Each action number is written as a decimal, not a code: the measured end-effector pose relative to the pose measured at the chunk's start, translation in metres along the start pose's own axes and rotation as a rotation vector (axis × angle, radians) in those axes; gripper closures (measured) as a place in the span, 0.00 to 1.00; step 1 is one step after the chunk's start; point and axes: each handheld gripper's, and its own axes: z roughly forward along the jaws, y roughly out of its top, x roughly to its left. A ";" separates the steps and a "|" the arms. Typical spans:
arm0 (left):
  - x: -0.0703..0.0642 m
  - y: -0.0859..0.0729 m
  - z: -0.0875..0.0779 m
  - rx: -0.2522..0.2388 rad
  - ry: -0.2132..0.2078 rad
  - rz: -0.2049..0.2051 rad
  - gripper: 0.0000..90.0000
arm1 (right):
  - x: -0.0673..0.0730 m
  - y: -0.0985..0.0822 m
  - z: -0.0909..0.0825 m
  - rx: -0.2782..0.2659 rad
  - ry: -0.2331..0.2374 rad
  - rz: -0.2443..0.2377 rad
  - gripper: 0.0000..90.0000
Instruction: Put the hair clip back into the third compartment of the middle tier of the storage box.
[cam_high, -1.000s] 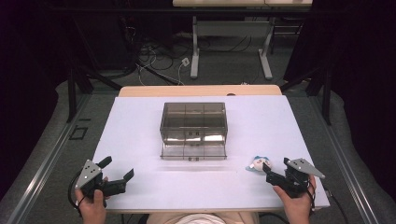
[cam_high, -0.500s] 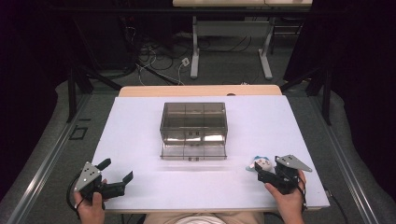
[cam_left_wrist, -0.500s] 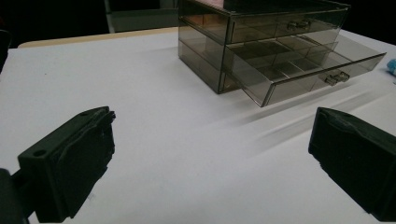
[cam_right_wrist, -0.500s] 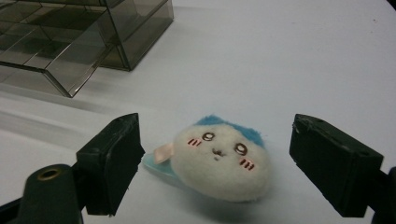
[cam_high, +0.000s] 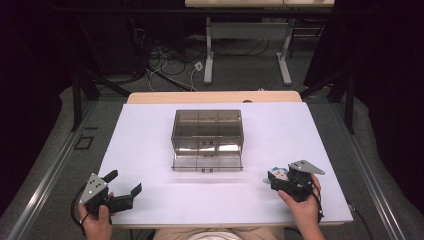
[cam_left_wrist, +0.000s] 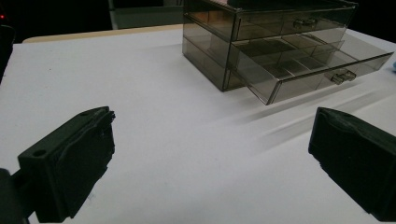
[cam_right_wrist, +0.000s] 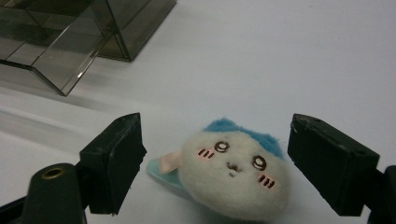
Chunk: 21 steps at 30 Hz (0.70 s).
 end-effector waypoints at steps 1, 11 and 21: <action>0.000 0.000 0.000 0.001 0.000 -0.001 0.00 | 0.000 0.000 0.000 0.000 0.000 0.000 0.20; 0.000 0.000 0.002 0.010 -0.003 0.007 0.00 | -0.007 0.006 0.009 0.103 -0.019 0.054 0.20; -0.001 0.000 0.003 0.017 -0.009 0.010 0.00 | -0.005 -0.002 0.015 0.136 -0.029 0.035 0.22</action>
